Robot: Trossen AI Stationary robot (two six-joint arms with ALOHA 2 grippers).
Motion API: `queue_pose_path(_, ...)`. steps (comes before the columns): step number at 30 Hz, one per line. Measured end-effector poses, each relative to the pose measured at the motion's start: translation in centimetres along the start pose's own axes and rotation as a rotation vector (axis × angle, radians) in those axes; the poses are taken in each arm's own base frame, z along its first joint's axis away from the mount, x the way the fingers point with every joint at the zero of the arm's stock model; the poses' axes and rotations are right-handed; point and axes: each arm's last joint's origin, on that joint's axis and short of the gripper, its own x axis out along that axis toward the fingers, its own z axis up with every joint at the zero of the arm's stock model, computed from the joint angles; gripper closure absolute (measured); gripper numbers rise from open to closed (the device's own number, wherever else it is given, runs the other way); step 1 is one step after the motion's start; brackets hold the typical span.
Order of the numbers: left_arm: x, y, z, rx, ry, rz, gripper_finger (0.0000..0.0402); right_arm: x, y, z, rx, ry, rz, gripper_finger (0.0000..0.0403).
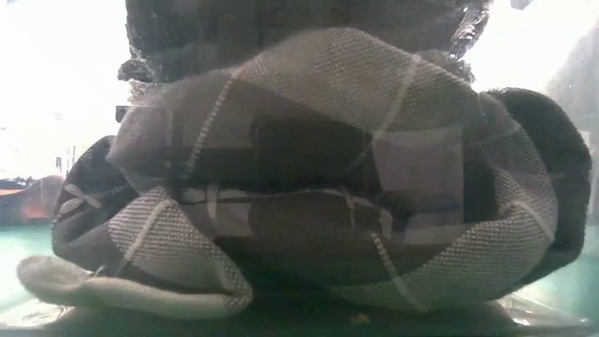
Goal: Sort towels by color in basket
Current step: Put the dark grey towel into the left transparent bin
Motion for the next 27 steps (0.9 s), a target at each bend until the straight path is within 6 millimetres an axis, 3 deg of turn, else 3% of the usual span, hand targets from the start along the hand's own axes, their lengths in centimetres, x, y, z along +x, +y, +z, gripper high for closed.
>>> queue_pose_path(3, -1.3, 0.9, 0.4, 0.007, -0.043, 0.007, 0.04, 0.0, 0.0, 0.0, -0.002, -0.002, -0.015, 0.0097)
queue_pose_path(7, -4.6, 3.0, 1.1, -0.02, -0.16, -0.022, 0.04, 0.0, -0.1, 0.0, -0.002, -0.003, -0.018, 0.0097)
queue_pose_path(11, -7.1, 3.5, -0.1, 0.074, -0.141, -0.263, 0.0401, 0.0, -0.1, 0.0, -0.002, -0.002, -0.018, 0.0097)
queue_pose_path(14, -7.5, 2.8, -2.4, 0.052, 0.07, -0.384, 0.0401, 0.0, -0.1, -0.1, -0.005, 0.002, -0.02, 0.0097)
queue_pose_path(17, -7.5, 1.4, -4.4, 0.018, 0.276, -0.377, 0.0401, 0.0, -0.1, -0.1, -0.006, 0.004, -0.02, 0.0097)
queue_pose_path(22, -8.4, -2.0, -5.4, 0.098, 0.357, -0.259, 0.0401, 0.0, -0.1, -0.1, -0.004, 0.003, -0.02, 0.0097)
queue_pose_path(27, -10.6, -2.9, -6.5, 0.152, 0.441, -0.106, 0.0401, 0.0, -0.1, -0.1, 0.014, 0.002, -0.02, 0.0097)
